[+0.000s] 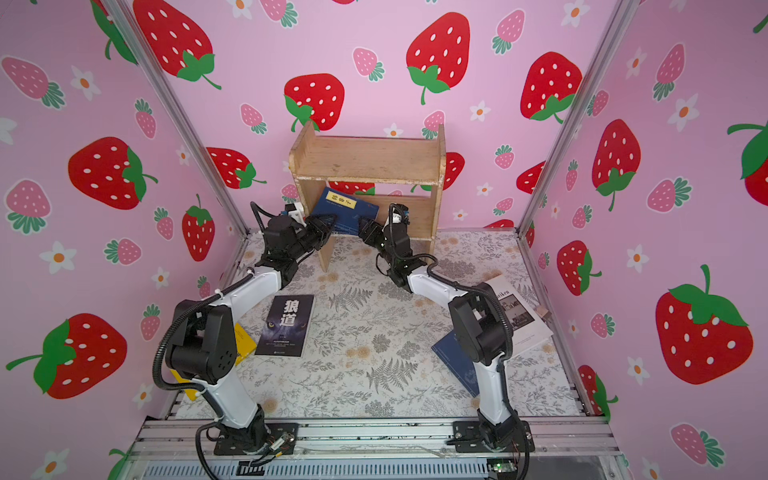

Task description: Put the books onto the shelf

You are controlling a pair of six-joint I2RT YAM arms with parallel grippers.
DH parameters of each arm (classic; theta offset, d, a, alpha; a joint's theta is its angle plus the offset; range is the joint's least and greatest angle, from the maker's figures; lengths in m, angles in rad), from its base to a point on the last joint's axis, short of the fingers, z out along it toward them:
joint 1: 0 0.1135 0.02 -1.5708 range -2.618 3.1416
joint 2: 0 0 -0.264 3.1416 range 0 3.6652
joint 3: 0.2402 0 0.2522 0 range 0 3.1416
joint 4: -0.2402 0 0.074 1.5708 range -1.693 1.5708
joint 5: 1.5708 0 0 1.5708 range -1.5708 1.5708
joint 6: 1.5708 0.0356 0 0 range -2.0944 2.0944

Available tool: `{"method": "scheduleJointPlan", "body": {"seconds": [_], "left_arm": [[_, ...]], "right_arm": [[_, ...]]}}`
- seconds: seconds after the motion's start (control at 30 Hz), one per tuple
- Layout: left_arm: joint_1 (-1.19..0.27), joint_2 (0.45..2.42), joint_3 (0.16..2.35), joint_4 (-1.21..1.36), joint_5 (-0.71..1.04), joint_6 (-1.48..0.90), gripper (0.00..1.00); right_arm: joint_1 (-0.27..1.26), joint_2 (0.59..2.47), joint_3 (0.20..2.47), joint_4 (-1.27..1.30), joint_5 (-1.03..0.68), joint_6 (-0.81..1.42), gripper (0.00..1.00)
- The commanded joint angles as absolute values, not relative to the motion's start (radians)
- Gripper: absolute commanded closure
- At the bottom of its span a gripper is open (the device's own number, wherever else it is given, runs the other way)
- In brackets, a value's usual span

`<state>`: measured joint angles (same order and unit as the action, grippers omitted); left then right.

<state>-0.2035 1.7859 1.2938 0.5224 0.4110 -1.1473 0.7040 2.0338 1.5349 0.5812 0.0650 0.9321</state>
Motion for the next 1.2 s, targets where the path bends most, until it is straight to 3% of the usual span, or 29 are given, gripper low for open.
{"method": "scheduleJointPlan", "body": {"seconds": [0.0, 0.2, 0.57, 0.77, 1.17], "left_arm": [[-0.254, 1.794, 1.325, 0.463, 0.486, -1.134, 0.52], [-0.26, 1.752, 1.345, 0.293, 0.439, -1.08, 0.28], [-0.247, 1.715, 1.495, -0.169, 0.345, -0.869, 0.02], [-0.229, 1.666, 1.486, -0.259, 0.259, -0.762, 0.0], [-0.23, 1.58, 1.345, -0.065, 0.477, -0.785, 0.07]], "right_arm": [[0.712, 2.043, 1.546, 0.599, 0.082, 0.912, 0.33], [0.712, 2.034, 1.542, 0.586, 0.11, 0.893, 0.33], [0.711, 2.016, 1.537, 0.579, 0.135, 0.879, 0.33], [0.711, 2.01, 1.538, 0.578, 0.129, 0.874, 0.33], [0.71, 1.965, 1.5, 0.574, 0.151, 0.831, 0.33]]}}
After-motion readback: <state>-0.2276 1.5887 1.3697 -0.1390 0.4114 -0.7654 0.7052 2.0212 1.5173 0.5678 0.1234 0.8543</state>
